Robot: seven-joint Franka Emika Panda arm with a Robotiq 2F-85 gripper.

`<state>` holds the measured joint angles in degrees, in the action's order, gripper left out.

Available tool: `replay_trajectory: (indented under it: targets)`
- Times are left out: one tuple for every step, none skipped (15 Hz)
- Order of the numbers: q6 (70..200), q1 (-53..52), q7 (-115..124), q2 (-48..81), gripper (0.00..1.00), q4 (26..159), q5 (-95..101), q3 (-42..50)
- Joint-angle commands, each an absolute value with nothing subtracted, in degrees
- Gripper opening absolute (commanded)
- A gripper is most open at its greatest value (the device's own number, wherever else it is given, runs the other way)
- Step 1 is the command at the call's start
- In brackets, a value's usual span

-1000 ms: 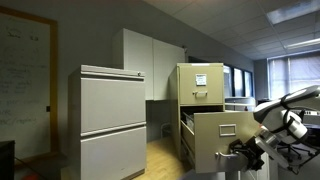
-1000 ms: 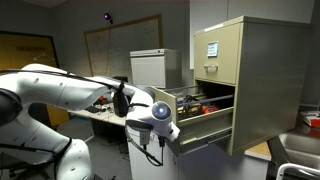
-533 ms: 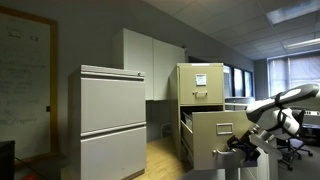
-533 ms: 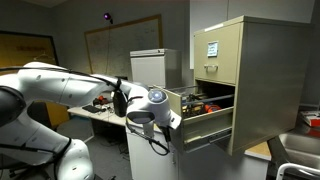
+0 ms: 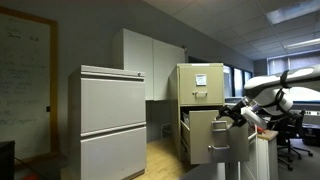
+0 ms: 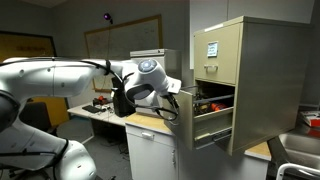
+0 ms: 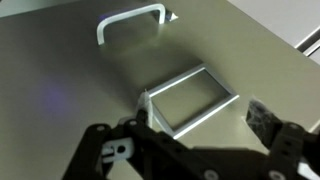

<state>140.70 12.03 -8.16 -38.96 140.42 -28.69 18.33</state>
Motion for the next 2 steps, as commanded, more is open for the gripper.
replay_trajectory:
  targets:
    - [135.9,11.4,-4.2,-33.7,1.0,135.2,-23.9,18.7]
    - [133.6,11.1,-4.0,-33.0,1.0,134.9,-23.1,19.1]
